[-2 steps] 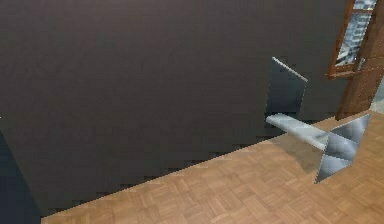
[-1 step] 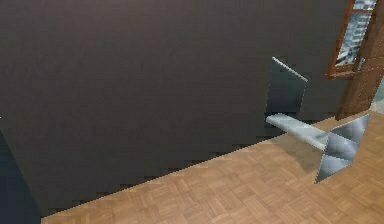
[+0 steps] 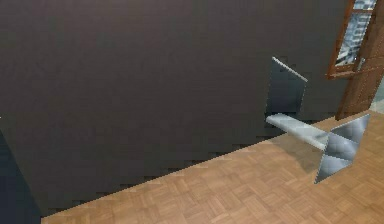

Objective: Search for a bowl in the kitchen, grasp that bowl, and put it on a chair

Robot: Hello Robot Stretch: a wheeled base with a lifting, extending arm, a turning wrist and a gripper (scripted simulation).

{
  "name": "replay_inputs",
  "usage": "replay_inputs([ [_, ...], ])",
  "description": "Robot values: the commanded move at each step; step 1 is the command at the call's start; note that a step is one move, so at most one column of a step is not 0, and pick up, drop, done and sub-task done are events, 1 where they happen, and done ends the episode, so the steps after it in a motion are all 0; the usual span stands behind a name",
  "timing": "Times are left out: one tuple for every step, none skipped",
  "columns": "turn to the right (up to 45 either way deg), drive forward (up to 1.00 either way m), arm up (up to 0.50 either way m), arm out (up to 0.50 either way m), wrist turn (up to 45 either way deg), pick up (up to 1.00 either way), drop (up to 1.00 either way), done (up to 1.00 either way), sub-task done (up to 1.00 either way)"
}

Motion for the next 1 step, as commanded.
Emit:
replay_inputs([
  [0.0,0.00,0.00,0.00,0.0,0.00,1.00,0.00,0.00],
])
